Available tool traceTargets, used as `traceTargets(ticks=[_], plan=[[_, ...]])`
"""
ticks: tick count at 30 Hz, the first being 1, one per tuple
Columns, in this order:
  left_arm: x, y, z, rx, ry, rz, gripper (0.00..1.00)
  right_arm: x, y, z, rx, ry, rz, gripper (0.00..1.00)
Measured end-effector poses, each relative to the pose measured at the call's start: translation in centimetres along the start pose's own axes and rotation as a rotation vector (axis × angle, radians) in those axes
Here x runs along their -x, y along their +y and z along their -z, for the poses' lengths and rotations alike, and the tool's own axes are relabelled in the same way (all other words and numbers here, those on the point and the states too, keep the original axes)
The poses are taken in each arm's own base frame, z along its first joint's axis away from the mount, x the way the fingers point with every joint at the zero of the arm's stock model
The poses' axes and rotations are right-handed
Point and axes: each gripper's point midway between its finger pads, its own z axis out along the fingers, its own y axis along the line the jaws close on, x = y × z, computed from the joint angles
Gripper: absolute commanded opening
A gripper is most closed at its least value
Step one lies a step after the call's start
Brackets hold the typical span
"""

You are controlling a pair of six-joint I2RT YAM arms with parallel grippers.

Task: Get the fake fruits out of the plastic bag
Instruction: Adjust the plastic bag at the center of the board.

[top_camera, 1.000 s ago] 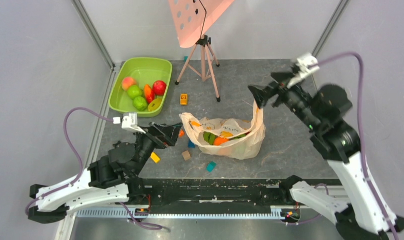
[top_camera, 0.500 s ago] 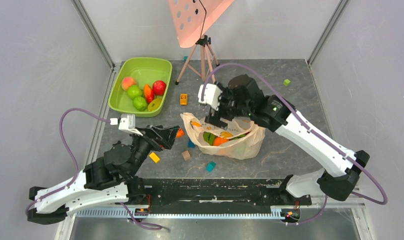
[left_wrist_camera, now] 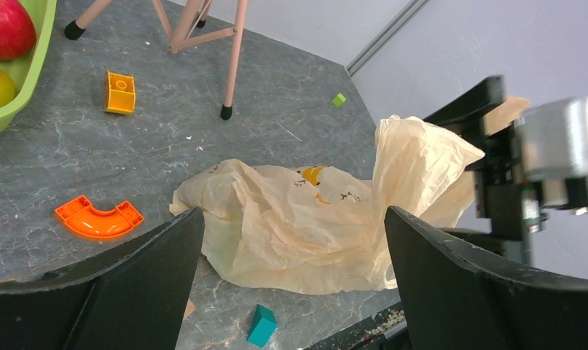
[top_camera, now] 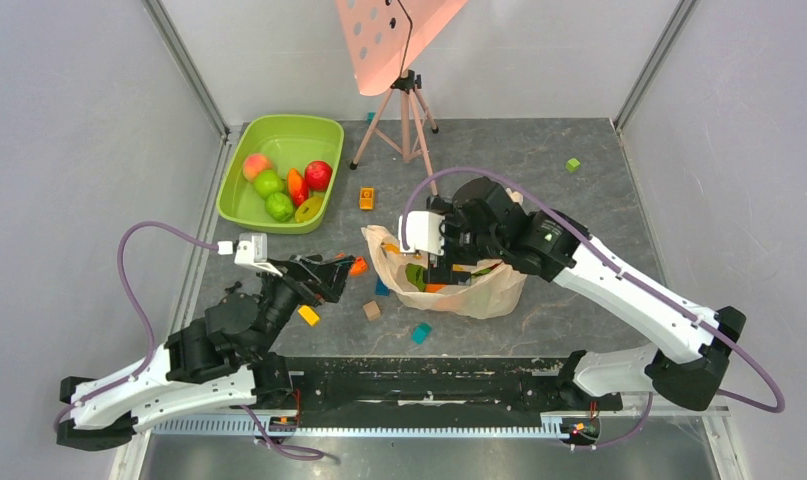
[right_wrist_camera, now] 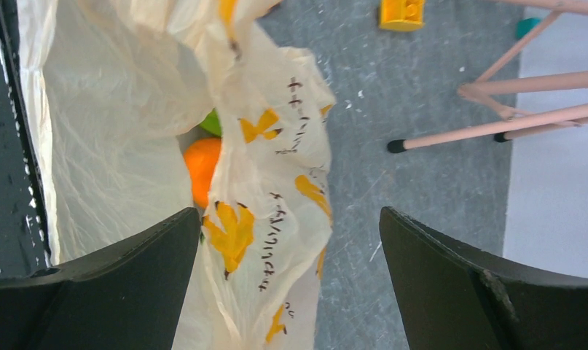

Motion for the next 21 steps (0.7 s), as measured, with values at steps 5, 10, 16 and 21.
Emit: traceTargets(ticks=[5,10,16,21], plan=[[0.4,0.2,0.3,-0.008,-0.012,0.015,1.00,-2.4,2.3,-2.0,0.069,0.068,0.013,0.97],[0.3,0.4,0.5,-0.009,-0.014,0.017,1.00,-4.3,3.4,-3.5,0.078,0.114,0.029,0.97],[0.2,0.6,0.6,-0.007,-0.013,0.015,1.00,-7.6,3.6,-5.9,0.003,0.193,0.086,0.73],[0.6,1.0,1.0,-0.010,-0.021,0.020,0.97,-7.3,2.0,-6.2,-0.080,0.187,0.091,0.14]])
